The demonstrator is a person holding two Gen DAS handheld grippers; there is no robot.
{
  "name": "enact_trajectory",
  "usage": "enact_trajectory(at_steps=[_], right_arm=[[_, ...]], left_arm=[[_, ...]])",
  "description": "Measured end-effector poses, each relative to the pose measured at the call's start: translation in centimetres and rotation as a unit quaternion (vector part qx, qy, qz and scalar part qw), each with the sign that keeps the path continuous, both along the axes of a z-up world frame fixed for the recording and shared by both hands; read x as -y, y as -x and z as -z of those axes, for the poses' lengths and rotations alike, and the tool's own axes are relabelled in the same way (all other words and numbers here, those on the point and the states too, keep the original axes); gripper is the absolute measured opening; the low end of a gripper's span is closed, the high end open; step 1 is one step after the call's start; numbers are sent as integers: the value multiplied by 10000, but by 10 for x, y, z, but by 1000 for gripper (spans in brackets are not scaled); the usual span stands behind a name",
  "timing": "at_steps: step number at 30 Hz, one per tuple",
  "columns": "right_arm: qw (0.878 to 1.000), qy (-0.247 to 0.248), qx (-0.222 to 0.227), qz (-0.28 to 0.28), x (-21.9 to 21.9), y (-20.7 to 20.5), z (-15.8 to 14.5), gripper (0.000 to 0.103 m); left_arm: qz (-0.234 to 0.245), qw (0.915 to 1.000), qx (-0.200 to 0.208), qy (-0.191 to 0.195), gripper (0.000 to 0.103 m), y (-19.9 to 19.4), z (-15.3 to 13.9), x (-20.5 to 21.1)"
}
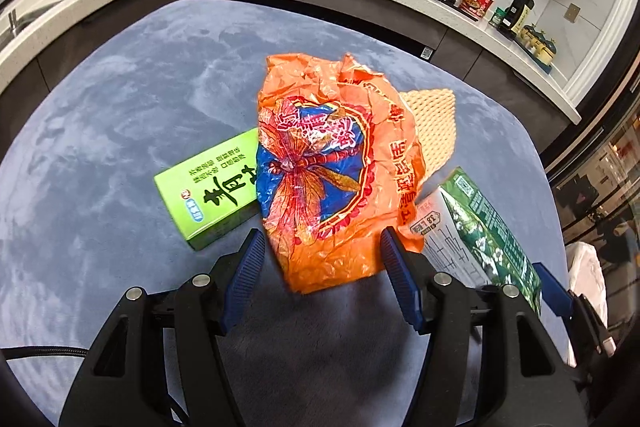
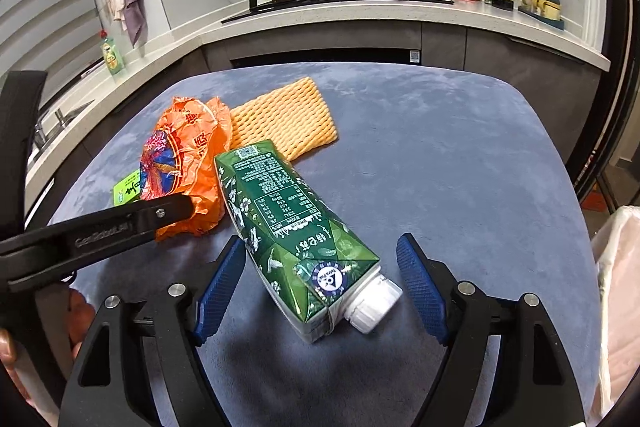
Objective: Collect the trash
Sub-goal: 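Grasp the orange snack bag with the left gripper while the right grasps the green milk carton, then carry the snack bag and carton over the bin and open both grippers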
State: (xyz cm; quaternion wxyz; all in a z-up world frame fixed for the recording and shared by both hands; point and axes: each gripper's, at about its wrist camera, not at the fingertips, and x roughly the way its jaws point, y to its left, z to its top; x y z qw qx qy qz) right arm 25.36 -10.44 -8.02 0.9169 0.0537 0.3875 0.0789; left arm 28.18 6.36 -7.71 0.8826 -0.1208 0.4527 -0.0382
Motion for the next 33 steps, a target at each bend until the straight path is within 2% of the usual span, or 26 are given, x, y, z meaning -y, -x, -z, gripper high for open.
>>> enact_trajectory(at_steps=[2, 6, 7, 10, 12, 17, 18, 26, 33], right_arm=[[10000, 8, -28, -29, -2, -1, 2, 74], [9999, -63, -24, -84, -3, 0, 2, 61], [9999, -60, -17, -92, -4, 1, 1, 60], [9999, -105, -5, -89, -3, 5, -1, 58], [9999, -145, 21, -87, -2, 10, -4, 48], [9997, -215, 122, 20, 8, 26, -13, 48], [9996, -226, 149, 50, 11, 29, -16, 48], [9974, -334, 490, 409, 47, 64, -43, 47], [9915, -425, 755, 967, 96, 99, -63, 47]], left_arm=[[3, 10000, 14, 40, 56, -1, 0, 0], [48, 10000, 75, 4, 41, 0, -2, 2], [54, 9999, 91, 4, 33, 1, -4, 2], [80, 9999, 141, 11, 31, 4, -9, 3], [85, 9997, 215, -57, 30, 8, -15, 5], [175, 9992, 343, -94, 20, 20, -30, 15], [226, 9990, 369, -106, 14, 23, -34, 18], [629, 9953, 709, -191, 14, 50, -69, 56], [1165, 9877, 1004, -288, 14, 77, -96, 108]])
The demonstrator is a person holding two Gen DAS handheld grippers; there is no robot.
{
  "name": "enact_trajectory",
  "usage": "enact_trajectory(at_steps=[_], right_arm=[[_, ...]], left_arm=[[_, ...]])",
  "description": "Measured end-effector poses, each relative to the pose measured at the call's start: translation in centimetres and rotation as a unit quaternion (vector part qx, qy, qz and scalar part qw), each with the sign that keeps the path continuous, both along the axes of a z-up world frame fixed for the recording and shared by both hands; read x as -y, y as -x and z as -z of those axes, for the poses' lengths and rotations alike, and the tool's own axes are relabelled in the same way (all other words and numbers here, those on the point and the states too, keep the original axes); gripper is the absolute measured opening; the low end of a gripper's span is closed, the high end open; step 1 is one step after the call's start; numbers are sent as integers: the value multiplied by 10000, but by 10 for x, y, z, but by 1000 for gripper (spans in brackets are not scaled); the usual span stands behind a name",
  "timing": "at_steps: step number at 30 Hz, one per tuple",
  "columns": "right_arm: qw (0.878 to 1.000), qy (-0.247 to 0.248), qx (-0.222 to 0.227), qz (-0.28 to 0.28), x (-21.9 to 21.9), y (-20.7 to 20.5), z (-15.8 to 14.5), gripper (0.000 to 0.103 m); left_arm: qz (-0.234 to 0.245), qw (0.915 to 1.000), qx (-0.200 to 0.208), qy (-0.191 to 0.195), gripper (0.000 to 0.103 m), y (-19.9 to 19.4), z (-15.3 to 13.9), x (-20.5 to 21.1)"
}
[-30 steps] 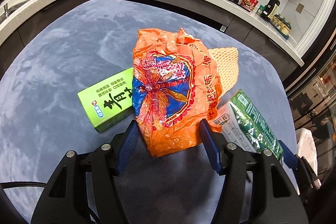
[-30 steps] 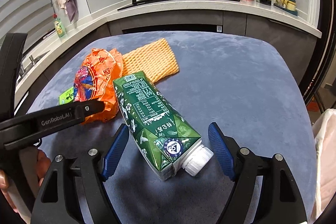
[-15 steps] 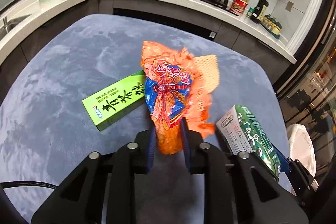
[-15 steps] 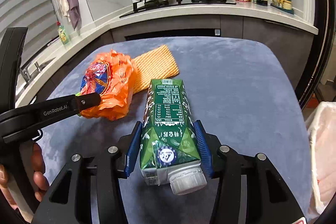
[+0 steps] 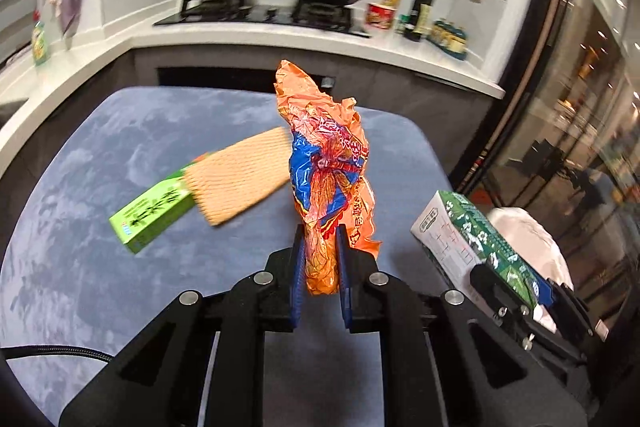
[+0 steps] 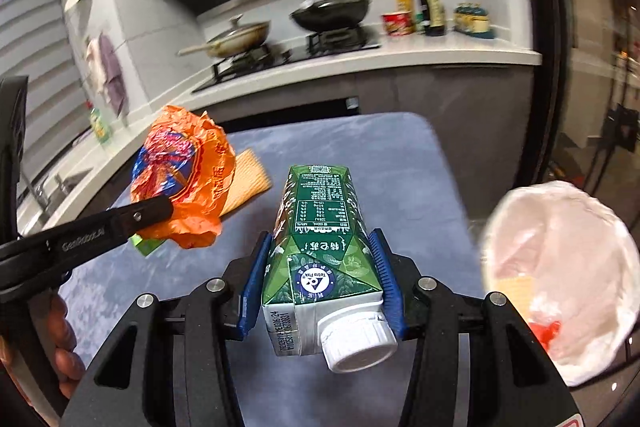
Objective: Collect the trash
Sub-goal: 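Carry the snack bag and carton over the bin and open both grippers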
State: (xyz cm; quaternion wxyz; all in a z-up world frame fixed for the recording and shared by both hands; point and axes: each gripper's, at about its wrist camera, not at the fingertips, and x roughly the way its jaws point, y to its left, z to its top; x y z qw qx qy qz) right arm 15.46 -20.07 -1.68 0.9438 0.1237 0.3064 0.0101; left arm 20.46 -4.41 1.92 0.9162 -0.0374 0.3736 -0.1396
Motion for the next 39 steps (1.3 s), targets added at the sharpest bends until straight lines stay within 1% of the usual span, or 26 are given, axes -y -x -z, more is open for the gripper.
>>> enact_trajectory(at_steps=[4, 10, 19, 28, 32, 39], right_arm=[[9992, -41, 114, 389, 35, 22, -9, 47], [9949, -62, 215, 987, 88, 55, -18, 47], [9834, -95, 143, 1808, 159, 98, -7, 47], [9740, -149, -67, 2262, 198, 119, 14, 48], [9721, -182, -152, 2333, 205, 123, 22, 48], [9705, -219, -259, 2385, 210, 120, 33, 48]], left_arm=[[339, 9993, 123, -59, 14, 14, -10, 33], [816, 9962, 234, -168, 14, 34, -16, 82], [1460, 9885, 250, -300, 14, 55, -11, 153], [2007, 9784, 222, -450, 14, 72, -1, 211], [2160, 9749, 174, -516, 14, 76, 5, 227], [2271, 9717, 107, -639, 14, 74, 13, 242]])
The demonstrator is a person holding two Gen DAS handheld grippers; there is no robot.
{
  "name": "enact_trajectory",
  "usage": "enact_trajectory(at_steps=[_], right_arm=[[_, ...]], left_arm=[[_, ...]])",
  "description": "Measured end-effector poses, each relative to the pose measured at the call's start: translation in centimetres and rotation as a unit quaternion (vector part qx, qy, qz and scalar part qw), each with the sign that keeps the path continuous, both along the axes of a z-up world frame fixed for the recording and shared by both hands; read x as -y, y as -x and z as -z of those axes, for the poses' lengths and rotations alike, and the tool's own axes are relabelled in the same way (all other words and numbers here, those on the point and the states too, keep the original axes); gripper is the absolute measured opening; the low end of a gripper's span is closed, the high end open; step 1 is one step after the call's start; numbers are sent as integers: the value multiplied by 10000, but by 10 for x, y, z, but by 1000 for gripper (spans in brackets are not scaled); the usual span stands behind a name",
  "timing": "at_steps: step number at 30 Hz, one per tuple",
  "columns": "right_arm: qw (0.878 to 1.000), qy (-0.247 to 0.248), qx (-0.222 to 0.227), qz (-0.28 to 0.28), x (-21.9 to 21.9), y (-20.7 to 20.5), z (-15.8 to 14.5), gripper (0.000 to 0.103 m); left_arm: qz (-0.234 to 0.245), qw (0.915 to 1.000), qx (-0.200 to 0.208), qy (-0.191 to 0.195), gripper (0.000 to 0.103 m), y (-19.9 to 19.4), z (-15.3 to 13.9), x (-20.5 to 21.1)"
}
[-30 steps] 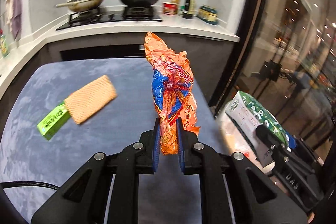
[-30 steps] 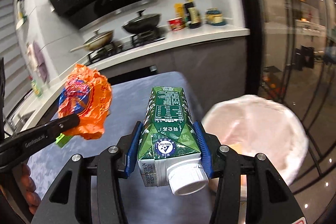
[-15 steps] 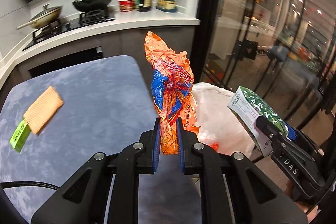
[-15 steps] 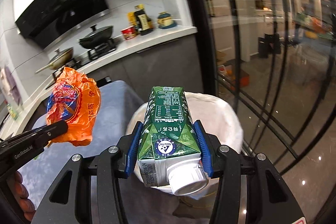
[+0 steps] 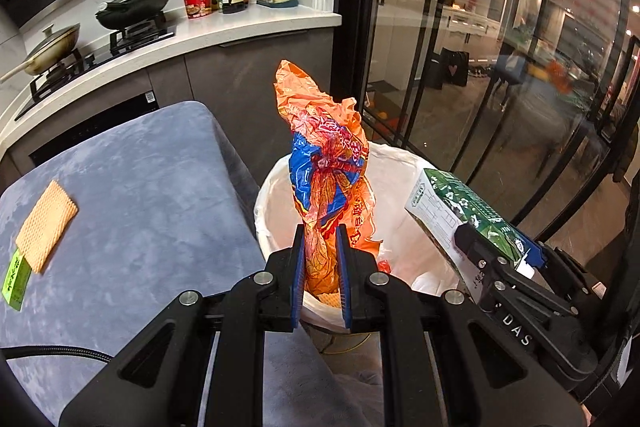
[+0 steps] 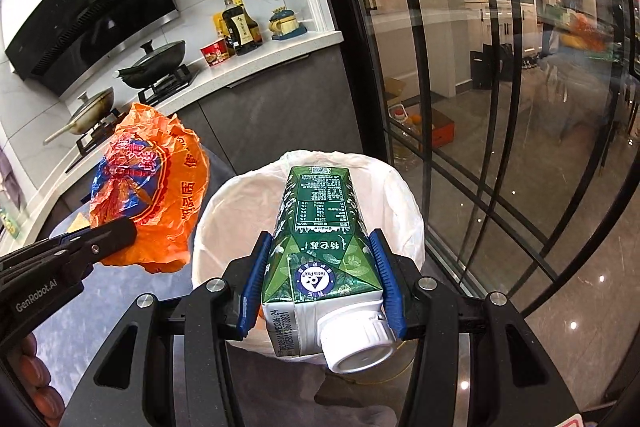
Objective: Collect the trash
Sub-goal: 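Carry the snack bag and carton over the bin and open both grippers, then move both open grippers back toward the green box and mesh sponge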
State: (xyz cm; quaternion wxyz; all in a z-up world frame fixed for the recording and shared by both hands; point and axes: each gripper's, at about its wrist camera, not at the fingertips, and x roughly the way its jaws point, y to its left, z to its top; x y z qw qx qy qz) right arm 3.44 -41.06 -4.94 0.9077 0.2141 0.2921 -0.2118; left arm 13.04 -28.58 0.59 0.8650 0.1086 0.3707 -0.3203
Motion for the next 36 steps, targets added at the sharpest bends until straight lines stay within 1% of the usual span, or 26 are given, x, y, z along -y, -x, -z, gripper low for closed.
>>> enact_trajectory(at_steps=[7, 14, 17, 22, 28, 34, 36], right_arm=[[10000, -50, -32, 32, 3, -6, 2, 48], [10000, -59, -38, 42, 3, -7, 3, 49], [9999, -37, 55, 79, 4, -7, 1, 49], [9999, -18, 92, 78, 5, -10, -3, 49], [9999, 2, 138, 51, 0, -9, -6, 49], [9998, 54, 173, -37, -9, -10, -13, 49], [9998, 78, 184, -90, -15, -12, -16, 52]], left_arm=[[54, 9999, -73, -96, 16, 2, 8, 11], [27, 9999, -66, -112, 17, 1, 8, 14], [3, 9999, -62, -114, 19, 0, 8, 13], [-57, 9999, -62, -88, 26, -2, 7, 10], [-89, 9999, -63, -79, 27, -3, 5, 6], [-199, 9998, -58, -21, 28, -6, 2, -8], [-274, 9996, -51, -6, 30, -7, 1, -16]])
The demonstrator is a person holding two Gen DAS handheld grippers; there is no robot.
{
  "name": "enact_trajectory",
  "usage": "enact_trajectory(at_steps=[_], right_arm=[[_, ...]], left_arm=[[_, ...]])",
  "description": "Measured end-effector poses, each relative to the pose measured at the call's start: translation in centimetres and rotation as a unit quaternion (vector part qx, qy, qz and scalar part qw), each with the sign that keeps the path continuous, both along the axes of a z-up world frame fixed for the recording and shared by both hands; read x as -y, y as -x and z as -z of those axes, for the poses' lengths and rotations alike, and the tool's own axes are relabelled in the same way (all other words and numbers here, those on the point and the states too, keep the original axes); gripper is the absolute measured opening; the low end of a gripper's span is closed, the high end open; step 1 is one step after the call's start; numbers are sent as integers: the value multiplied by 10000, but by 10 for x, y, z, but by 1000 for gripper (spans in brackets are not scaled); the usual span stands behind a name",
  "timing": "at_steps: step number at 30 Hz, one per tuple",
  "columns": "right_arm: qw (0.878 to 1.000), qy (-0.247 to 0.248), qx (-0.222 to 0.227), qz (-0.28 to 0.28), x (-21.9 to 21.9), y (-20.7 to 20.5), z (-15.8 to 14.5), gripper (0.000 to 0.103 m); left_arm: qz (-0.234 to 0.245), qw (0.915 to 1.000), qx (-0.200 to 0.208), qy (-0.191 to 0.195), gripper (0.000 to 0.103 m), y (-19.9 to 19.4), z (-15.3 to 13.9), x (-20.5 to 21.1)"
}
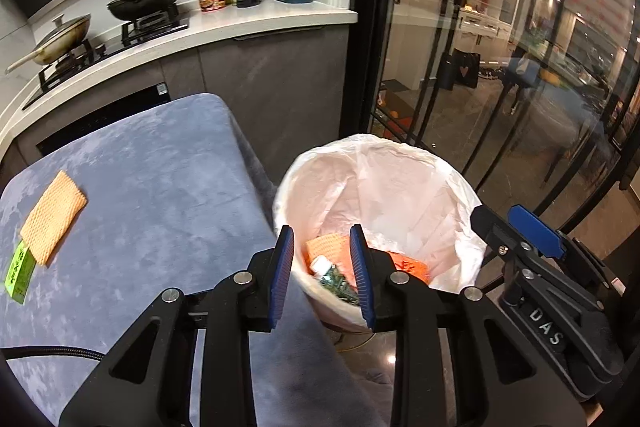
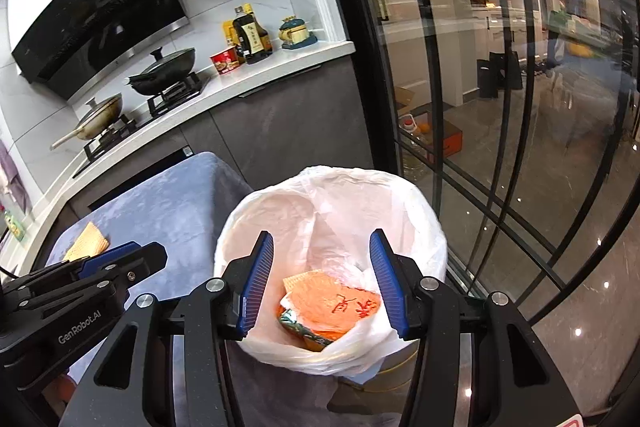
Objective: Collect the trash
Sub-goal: 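Move both open grippers back toward the green box and mesh sponge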
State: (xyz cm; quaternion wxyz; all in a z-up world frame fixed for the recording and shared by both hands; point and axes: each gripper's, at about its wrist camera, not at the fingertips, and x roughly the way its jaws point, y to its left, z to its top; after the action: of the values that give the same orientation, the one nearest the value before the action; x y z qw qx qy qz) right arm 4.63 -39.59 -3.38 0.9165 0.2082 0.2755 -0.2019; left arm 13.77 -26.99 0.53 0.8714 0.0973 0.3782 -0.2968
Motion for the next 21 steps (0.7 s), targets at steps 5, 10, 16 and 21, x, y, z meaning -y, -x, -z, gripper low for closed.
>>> enact_trajectory(at_steps=[5, 10, 16, 21], right_arm=[[9998, 63, 62, -169, -18, -5, -10, 53], [9990, 95, 102, -419, -43, -16, -18, 53], [9958, 193, 91, -890, -89, -36, -26, 53], [9911, 265, 36, -1306, -128, -56, -30, 53]], left_arm=[[-249, 9997, 39, 57, 33, -7, -4, -28], [-572, 9983, 52, 127, 33, -19, -10, -65], [-994, 9949, 99, 165, 33, -32, -14, -115], [-1366, 9903, 140, 186, 33, -42, -16, -160]])
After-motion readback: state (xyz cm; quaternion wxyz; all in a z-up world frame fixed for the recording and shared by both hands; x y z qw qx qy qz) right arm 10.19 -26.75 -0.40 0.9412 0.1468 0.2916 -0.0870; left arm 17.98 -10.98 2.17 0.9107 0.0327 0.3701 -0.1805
